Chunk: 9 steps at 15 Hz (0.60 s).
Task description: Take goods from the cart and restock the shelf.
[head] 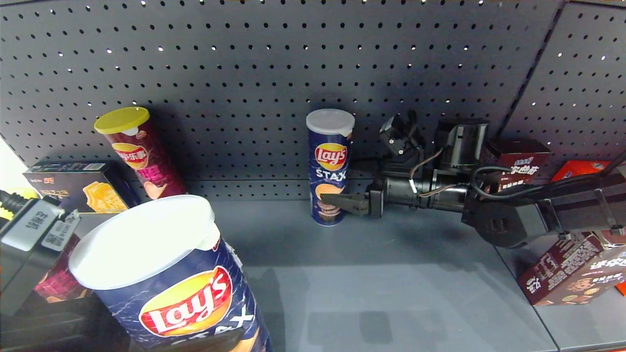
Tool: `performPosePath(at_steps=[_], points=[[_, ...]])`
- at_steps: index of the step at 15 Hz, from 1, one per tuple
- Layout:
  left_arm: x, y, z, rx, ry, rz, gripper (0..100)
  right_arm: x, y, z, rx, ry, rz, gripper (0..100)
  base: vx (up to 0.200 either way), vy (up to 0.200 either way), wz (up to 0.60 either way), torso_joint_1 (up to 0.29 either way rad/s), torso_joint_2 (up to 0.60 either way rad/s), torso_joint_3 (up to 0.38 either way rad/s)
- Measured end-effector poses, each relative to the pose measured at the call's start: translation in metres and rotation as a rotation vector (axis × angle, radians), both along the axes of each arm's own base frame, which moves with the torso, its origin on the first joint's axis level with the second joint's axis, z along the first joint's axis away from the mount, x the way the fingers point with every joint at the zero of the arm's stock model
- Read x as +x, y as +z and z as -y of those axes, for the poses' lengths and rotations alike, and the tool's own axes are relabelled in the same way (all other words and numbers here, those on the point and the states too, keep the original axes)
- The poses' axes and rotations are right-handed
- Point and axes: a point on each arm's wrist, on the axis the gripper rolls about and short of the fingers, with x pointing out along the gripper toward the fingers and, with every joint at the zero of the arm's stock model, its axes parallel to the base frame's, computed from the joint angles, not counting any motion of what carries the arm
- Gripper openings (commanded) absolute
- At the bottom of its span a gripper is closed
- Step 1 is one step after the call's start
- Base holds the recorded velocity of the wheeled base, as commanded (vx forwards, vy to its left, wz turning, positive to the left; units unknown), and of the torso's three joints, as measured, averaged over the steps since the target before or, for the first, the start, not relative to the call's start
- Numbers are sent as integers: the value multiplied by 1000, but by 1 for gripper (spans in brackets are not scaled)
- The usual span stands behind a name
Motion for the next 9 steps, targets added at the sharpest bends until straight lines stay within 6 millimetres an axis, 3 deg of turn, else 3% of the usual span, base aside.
performPosePath(at_steps=[9], points=[[1, -1, -1, 2, 10, -2, 0, 19, -22, -12, -19, 1, -32, 100, 0, 0, 0, 0, 0, 0]])
